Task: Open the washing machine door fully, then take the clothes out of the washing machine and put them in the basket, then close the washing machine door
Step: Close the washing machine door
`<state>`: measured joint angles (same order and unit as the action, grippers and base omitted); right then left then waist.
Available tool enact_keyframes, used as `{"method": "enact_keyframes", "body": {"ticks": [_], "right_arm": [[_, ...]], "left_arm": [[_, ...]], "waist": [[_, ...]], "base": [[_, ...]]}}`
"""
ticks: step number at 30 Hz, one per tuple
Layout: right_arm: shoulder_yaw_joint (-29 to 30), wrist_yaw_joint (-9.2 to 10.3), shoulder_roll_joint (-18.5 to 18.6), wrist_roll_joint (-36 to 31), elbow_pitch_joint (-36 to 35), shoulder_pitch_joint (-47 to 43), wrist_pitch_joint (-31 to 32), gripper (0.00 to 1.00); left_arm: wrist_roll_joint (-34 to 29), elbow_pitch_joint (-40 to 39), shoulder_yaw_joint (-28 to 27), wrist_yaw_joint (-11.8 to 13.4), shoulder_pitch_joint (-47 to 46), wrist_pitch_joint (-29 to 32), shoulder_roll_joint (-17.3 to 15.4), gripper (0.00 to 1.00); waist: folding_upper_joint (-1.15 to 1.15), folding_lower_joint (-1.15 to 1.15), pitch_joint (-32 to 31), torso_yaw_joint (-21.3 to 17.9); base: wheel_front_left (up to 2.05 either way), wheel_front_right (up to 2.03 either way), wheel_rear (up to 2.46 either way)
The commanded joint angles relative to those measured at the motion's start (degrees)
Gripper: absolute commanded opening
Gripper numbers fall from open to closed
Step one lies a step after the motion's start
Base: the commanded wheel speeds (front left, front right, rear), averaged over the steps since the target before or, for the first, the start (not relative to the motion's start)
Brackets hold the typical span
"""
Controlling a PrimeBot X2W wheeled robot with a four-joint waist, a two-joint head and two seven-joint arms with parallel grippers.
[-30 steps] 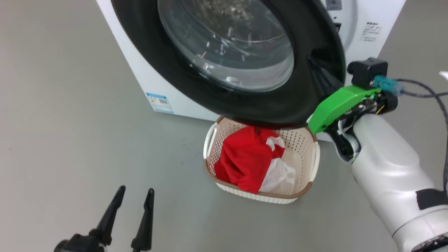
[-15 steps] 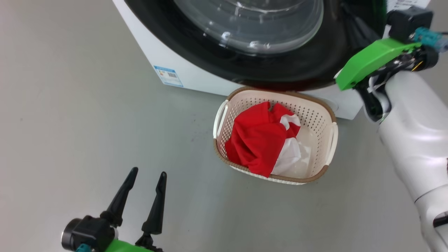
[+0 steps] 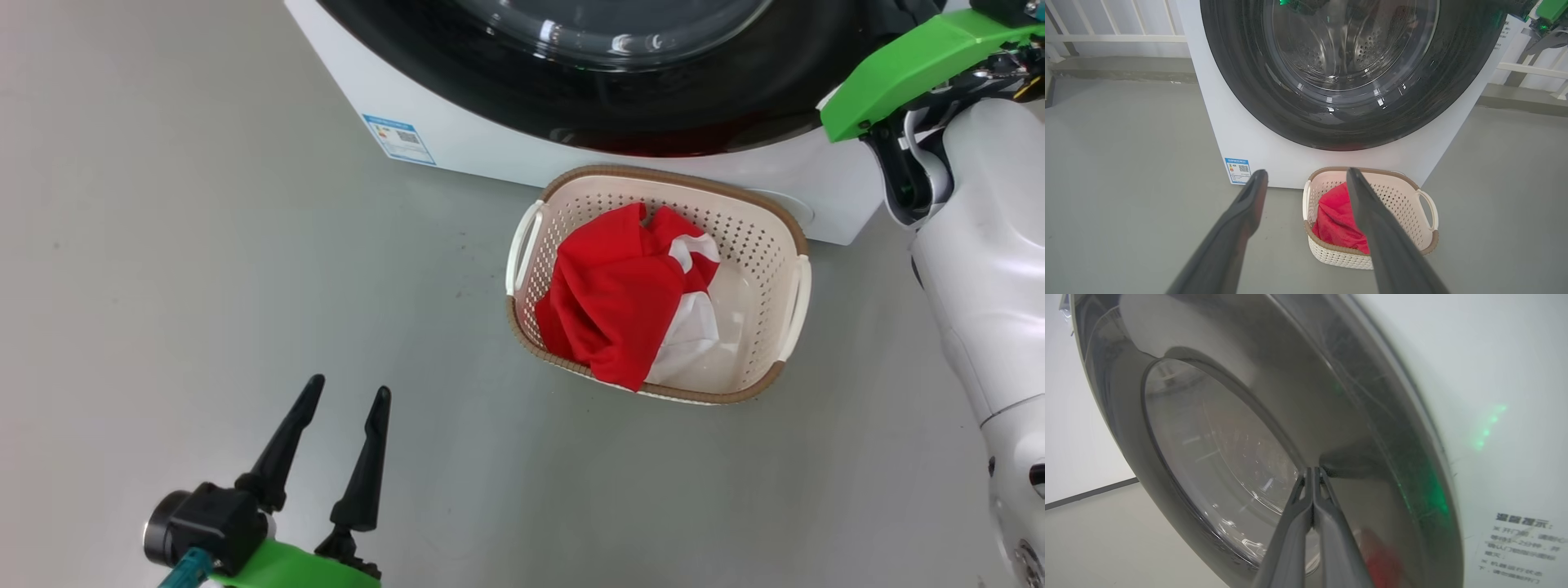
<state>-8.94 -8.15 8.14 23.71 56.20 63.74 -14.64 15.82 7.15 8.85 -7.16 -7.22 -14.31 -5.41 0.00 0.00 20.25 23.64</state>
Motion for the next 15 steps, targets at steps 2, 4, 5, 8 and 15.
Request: {"method": "enact_keyframes", "body": {"ticks": [2, 4, 5, 8, 15], "right_arm": [[1.67, 0.66, -0.26, -1.0, -1.2, 2.72, -0.36, 0.0], [1.87, 0.66, -0.46, -1.27, -1.14, 2.7, -0.36, 0.0], [2.03, 0.66, -0.63, -1.49, -1.09, 2.66, -0.36, 0.0], [2.3, 0.66, -1.02, -1.89, -0.97, 2.38, -0.36, 0.0], [2.1, 0.66, -2.47, -0.99, -4.05, -0.74, -0.36, 1.0]], "left_arm": [[0.26, -0.6, -2.28, -0.33, -1.4, -0.69, -1.7, 1.0], [0.18, -0.47, -2.21, -0.33, -1.51, -0.69, -1.73, 1.0], [0.11, -0.34, -2.18, -0.33, -1.64, -0.69, -1.73, 1.0], [0.21, -0.22, -2.1, -0.33, -1.94, -0.69, -1.71, 1.0], [6.69, -0.43, -3.33, -0.33, -1.66, -0.69, -0.97, 1.0]], "waist": [[0.0, 0.0, -0.15, -0.71], [0.0, 0.0, -0.22, -0.84], [0.0, 0.0, -0.3, -0.95], [0.0, 0.0, -0.58, -1.28], [0.0, 0.0, -1.8, -3.58]], "base": [[0.0, 0.0, 0.0], [0.0, 0.0, 0.0], [0.0, 0.0, 0.0], [0.0, 0.0, 0.0], [0.0, 0.0, 0.0]]}}
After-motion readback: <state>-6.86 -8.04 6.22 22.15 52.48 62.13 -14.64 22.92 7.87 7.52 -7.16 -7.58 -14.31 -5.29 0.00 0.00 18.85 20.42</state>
